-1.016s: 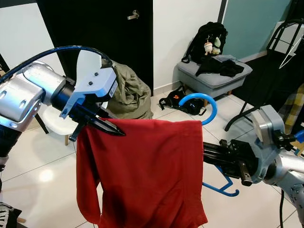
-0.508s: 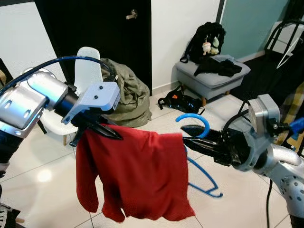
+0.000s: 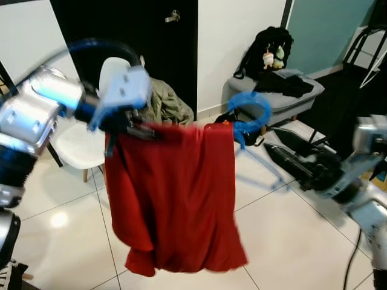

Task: Hang hanger

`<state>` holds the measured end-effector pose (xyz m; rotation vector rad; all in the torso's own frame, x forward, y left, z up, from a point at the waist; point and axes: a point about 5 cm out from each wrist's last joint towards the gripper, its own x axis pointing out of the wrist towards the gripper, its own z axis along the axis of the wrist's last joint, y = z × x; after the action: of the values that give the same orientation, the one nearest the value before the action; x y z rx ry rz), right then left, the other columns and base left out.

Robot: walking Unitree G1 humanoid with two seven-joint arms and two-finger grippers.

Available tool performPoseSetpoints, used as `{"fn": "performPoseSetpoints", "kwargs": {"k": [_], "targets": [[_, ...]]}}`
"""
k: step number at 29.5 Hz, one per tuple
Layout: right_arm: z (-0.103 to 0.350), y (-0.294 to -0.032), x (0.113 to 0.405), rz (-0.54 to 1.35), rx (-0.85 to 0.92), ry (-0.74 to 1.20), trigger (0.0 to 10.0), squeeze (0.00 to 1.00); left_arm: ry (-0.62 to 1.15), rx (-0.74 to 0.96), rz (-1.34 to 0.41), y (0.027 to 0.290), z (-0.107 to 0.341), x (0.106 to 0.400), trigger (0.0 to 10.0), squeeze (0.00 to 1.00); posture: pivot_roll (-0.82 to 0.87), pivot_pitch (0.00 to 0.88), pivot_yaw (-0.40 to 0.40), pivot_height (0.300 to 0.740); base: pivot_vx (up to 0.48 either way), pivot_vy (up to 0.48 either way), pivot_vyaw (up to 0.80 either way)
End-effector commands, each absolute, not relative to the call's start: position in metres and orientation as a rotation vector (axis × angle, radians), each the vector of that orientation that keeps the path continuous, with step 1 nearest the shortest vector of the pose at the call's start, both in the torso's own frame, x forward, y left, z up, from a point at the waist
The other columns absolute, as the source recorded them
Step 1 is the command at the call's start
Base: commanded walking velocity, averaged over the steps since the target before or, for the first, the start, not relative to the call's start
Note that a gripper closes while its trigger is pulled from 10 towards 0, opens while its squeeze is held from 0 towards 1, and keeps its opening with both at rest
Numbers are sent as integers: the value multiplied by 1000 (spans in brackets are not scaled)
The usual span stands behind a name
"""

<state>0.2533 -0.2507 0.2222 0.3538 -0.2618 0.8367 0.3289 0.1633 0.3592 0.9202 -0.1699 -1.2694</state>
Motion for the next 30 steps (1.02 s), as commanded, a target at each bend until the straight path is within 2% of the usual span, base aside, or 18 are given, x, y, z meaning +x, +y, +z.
{"fn": "performPoseSetpoints", "kwargs": {"k": [1,5,8,9,11,12,19,22,28,29,30], "targets": [[213,-270,240,788,402,-268,10000,1000,-229,951,-1154,177,383,331,0,0,-5,24,58,740,0,0,0],[193,-285,212,778,469,-232,10000,1000,-256,989,-1087,183,404,335,0,0,-4,21,65,740,0,0,0],[186,-286,208,762,482,-213,10000,1000,-259,990,-1080,183,408,335,0,0,-4,21,65,740,0,0,0],[182,-287,206,748,489,-202,10000,624,-263,992,-1074,184,411,336,0,0,-4,21,65,740,0,0,0],[168,-287,207,686,488,-161,10000,624,-289,991,-1070,182,418,338,0,0,-3,20,69,740,0,0,0],[158,-284,209,656,493,-129,10000,0,-311,980,-1079,179,424,337,0,0,-3,18,75,740,0,0,0],[133,-273,216,594,517,-60,10000,0,-413,923,-1139,169,448,332,0,0,-2,17,79,740,0,0,0],[128,-277,226,537,551,-78,10000,0,-470,876,-1183,165,462,326,0,0,5,18,81,740,0,0,0],[136,-272,234,558,594,-147,10000,0,-519,840,-1214,163,476,320,0,0,15,16,88,740,0,0,0],[138,-269,235,567,600,-161,10000,0,-535,830,-1217,162,481,318,1216,0,15,16,88,740,0,0,0],[139,-267,236,575,602,-166,10000,0,-550,821,-1220,161,485,317,4000,0,15,16,88,740,0,0,0]]}}
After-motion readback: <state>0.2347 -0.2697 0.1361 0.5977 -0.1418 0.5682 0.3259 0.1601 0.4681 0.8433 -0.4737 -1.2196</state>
